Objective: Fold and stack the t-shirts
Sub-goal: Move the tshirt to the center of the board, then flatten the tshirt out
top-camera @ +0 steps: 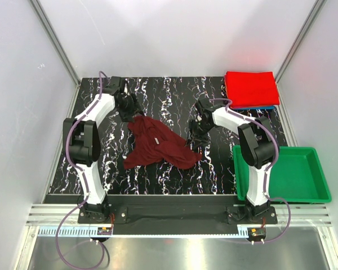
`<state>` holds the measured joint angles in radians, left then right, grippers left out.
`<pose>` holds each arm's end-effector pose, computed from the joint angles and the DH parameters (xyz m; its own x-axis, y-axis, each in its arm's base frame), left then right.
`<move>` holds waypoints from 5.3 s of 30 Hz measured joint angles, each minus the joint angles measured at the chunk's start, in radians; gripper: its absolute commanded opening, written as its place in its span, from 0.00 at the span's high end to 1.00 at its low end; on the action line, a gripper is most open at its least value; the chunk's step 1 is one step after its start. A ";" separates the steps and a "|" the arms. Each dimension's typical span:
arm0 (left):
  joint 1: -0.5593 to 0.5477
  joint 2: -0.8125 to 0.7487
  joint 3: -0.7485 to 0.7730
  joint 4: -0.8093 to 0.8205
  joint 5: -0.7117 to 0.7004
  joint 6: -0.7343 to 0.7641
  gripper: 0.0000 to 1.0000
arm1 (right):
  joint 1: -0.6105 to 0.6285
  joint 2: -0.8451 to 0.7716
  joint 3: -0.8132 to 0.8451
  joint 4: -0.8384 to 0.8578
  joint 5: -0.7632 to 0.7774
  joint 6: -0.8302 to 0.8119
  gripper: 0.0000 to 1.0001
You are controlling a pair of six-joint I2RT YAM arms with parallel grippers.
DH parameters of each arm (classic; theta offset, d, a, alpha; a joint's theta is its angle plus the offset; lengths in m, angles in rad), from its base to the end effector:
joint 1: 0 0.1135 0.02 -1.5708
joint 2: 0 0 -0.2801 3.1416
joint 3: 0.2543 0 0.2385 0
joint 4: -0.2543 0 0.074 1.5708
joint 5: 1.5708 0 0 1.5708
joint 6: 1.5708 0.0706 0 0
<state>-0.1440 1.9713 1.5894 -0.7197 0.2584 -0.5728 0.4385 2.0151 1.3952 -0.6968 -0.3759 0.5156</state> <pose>0.4231 -0.0796 0.2142 -0.8790 -0.4020 -0.2565 -0.2657 0.8595 -0.4366 0.3496 0.1925 0.1460 -0.9983 0.0384 -0.0435 0.0158 0.9012 0.4331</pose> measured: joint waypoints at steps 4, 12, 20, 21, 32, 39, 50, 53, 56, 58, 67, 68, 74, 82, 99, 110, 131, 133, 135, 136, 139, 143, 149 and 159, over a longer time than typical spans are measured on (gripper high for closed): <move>-0.013 -0.003 0.005 -0.006 -0.010 -0.018 0.38 | 0.000 -0.010 0.023 -0.012 0.030 0.003 0.45; -0.061 0.044 0.027 -0.011 -0.012 -0.052 0.45 | 0.000 -0.008 0.063 -0.035 0.055 0.006 0.48; -0.060 0.099 0.055 -0.011 -0.013 -0.071 0.62 | 0.000 0.016 0.066 -0.043 0.086 0.013 0.48; -0.060 0.099 0.057 -0.013 -0.013 -0.073 0.72 | 0.000 0.021 0.066 -0.045 0.088 0.013 0.48; -0.060 0.099 0.066 -0.012 -0.009 -0.079 1.00 | 0.000 0.063 0.082 -0.057 0.097 0.020 0.53; -0.060 0.099 0.071 -0.021 -0.005 -0.088 1.00 | -0.002 0.085 0.108 -0.077 0.101 0.031 1.00; 0.011 0.076 0.641 -0.183 0.010 -0.165 1.00 | -0.141 0.051 0.777 -0.330 0.263 0.036 1.00; 0.083 -0.006 0.706 -0.123 0.048 -0.237 1.00 | -0.183 0.005 1.024 -0.363 0.340 0.043 1.00; 0.151 -0.121 0.668 -0.057 0.101 -0.297 1.00 | -0.189 -0.114 1.059 -0.362 0.377 0.060 1.00; 0.168 -0.182 0.631 -0.032 0.137 -0.316 1.00 | -0.182 -0.240 0.970 -0.333 0.385 0.076 1.00; 0.140 -0.437 -0.046 0.023 0.161 -0.180 1.00 | -0.173 -0.718 0.078 -0.108 0.309 0.164 1.00; 0.145 -0.451 -0.142 0.018 0.149 -0.166 1.00 | -0.168 -0.734 -0.029 -0.097 0.296 0.175 1.00; 0.198 -0.417 -0.554 -0.008 0.065 -0.095 1.00 | -0.026 -0.739 -0.425 -0.055 0.250 0.226 1.00; 0.229 -0.408 -0.579 -0.012 -0.058 -0.040 0.99 | 0.152 -0.780 -0.515 -0.008 0.232 0.312 1.00; 0.225 -0.567 -0.580 -0.013 -0.202 -0.024 0.45 | 0.386 -0.490 -0.376 0.091 0.148 0.407 0.85; 0.082 -0.409 -0.750 0.127 -0.024 -0.135 0.46 | 0.415 -0.347 -0.036 -0.042 0.211 0.280 0.50; 0.059 -0.254 -0.142 -0.027 -0.320 0.004 0.32 | 0.068 -0.596 -0.061 -0.273 0.437 0.222 0.48; 0.028 -0.341 -0.236 -0.011 -0.288 0.000 0.33 | 0.041 -0.489 -0.016 -0.238 0.436 0.172 0.47; 0.030 -0.365 -0.297 -0.010 -0.263 -0.013 0.34 | 0.030 -0.336 0.082 -0.207 0.436 0.125 0.45; 0.032 -0.363 -0.320 -0.008 -0.253 -0.018 0.34 | 0.028 -0.272 0.127 -0.188 0.437 0.109 0.44; 0.023 -0.351 -0.427 0.018 -0.214 -0.032 0.34 | 0.010 -0.064 0.291 -0.137 0.434 0.066 0.42; -0.043 -0.351 -0.546 0.056 -0.159 -0.057 0.34 | -0.044 0.153 0.502 -0.132 0.435 0.014 0.40; -0.066 -0.315 -0.618 0.071 -0.146 -0.102 0.36 | -0.103 0.375 0.710 -0.129 0.435 -0.060 0.41; -0.033 -0.476 -0.647 -0.052 -0.239 -0.132 0.34 | -0.105 0.300 0.483 -0.005 0.312 -0.072 0.83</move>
<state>-0.1768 1.4952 0.9421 -0.7719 0.0196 -0.7048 0.3336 2.3150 1.8782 -0.7013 -0.0643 0.4438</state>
